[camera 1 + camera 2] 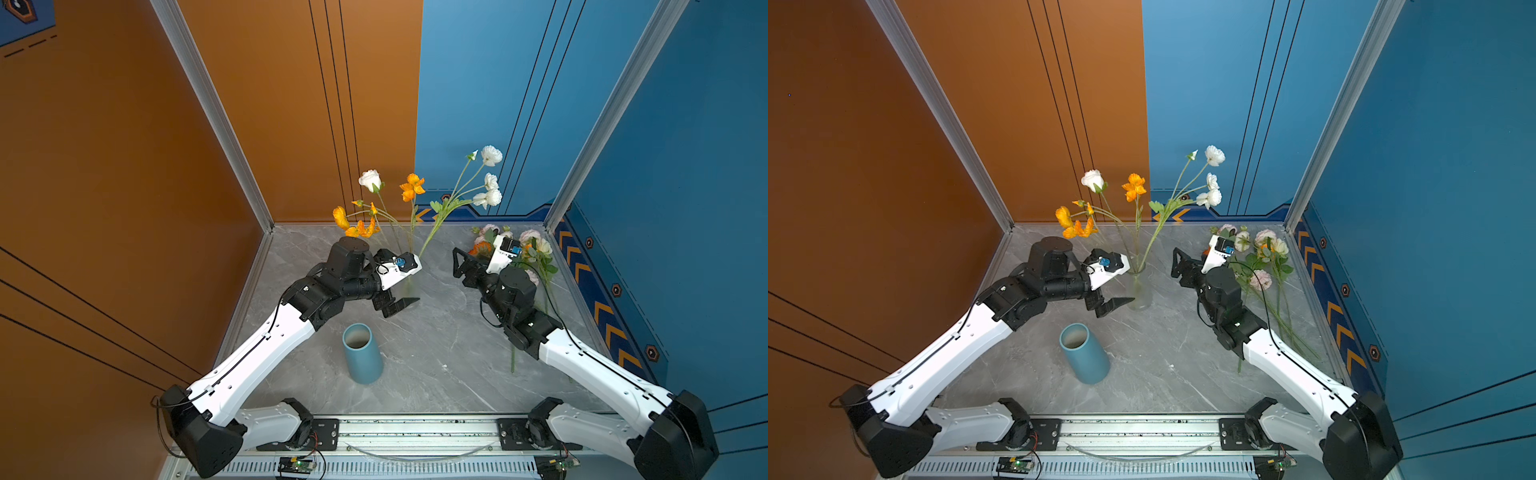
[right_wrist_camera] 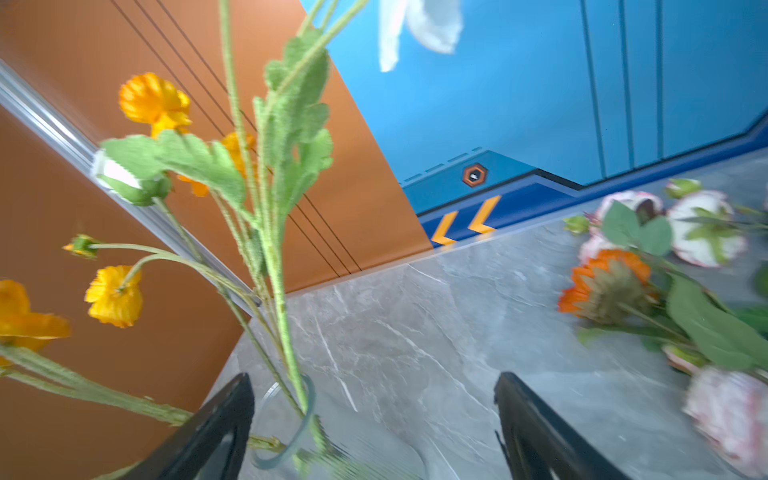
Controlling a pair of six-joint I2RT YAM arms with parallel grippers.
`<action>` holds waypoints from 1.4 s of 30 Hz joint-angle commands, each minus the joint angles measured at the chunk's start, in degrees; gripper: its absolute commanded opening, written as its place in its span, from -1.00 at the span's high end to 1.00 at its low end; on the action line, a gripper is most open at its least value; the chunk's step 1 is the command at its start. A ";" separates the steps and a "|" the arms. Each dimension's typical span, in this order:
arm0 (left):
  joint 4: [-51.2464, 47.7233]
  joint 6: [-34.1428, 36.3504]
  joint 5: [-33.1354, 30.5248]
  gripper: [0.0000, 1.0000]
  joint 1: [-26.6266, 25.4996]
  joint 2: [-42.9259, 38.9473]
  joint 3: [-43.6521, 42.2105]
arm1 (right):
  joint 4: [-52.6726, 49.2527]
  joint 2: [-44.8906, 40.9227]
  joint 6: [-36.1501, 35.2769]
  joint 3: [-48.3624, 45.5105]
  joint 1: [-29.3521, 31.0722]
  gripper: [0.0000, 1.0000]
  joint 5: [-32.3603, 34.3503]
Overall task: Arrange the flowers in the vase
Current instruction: 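Withdraw the right gripper to the flower pile while the left moves beside the vase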
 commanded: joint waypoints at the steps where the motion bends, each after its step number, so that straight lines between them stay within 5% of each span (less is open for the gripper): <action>1: 0.55 -0.38 1.58 -0.96 -2.14 0.50 -0.96 | -26.22 -1.72 -3.41 3.07 -7.87 -0.76 0.91; 6: 0.63 -0.68 0.97 -0.96 -7.51 2.63 -0.87 | -44.01 4.46 -11.69 9.10 -26.79 -0.72 -4.13; 9: 1.45 -1.41 -2.14 -0.96 -11.38 4.77 -1.03 | -48.25 11.05 -20.00 12.57 -31.87 -0.65 -5.14; 14: 1.54 -0.80 -5.00 -0.96 -15.03 6.84 -1.29 | -52.30 23.32 -29.21 18.21 -33.86 -0.39 -5.15; 21: 1.52 -0.03 -6.60 -0.96 -15.35 6.29 -1.77 | -52.19 32.45 -30.02 23.42 -34.99 -0.11 -6.96; 30: 1.49 -0.06 -6.77 -0.96 -15.32 6.67 -1.86 | -46.85 37.66 -30.49 22.25 -33.77 -0.06 -4.06; 42: 1.44 0.20 -7.71 -0.96 -15.30 6.50 -1.89 | -42.34 41.90 -32.07 24.04 -33.59 0.38 -5.03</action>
